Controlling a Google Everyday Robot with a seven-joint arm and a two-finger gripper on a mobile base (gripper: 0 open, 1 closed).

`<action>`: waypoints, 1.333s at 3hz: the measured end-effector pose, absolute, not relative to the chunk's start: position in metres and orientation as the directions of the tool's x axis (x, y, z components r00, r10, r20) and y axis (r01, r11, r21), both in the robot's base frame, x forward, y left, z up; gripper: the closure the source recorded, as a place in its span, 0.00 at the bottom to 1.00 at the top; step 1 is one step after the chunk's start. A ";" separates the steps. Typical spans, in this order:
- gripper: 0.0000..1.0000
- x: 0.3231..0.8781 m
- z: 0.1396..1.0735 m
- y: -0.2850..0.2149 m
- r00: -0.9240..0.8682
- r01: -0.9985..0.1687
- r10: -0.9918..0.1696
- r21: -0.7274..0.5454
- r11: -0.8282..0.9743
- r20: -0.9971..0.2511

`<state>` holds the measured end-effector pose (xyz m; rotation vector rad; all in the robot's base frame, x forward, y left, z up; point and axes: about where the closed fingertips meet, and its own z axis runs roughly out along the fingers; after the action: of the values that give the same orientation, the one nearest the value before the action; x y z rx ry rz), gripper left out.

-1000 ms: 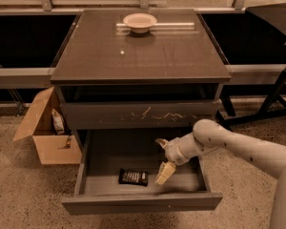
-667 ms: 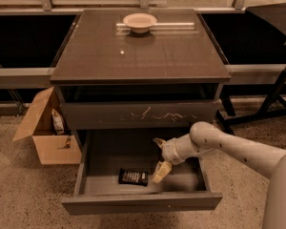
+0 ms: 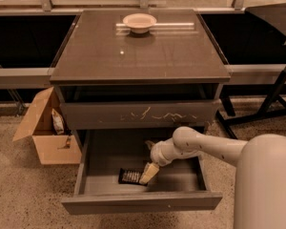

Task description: Pick rxbar chocolate from middle drawer and place on counter

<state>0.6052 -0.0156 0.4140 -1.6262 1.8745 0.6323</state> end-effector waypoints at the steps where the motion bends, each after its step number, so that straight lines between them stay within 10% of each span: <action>1: 0.00 0.610 0.397 0.002 -0.099 -0.988 -0.753 -0.023 0.150 -0.651; 3: 0.00 0.601 0.362 0.023 -0.104 -0.988 -0.813 -0.032 0.149 -0.573; 4: 0.15 0.596 0.347 0.026 -0.106 -0.989 -0.830 -0.030 0.147 -0.548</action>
Offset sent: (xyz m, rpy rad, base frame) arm -0.0039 0.0472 -0.0574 -0.2085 -0.0062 -0.0137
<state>0.5964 0.0261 0.3466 -1.7340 1.9922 0.4850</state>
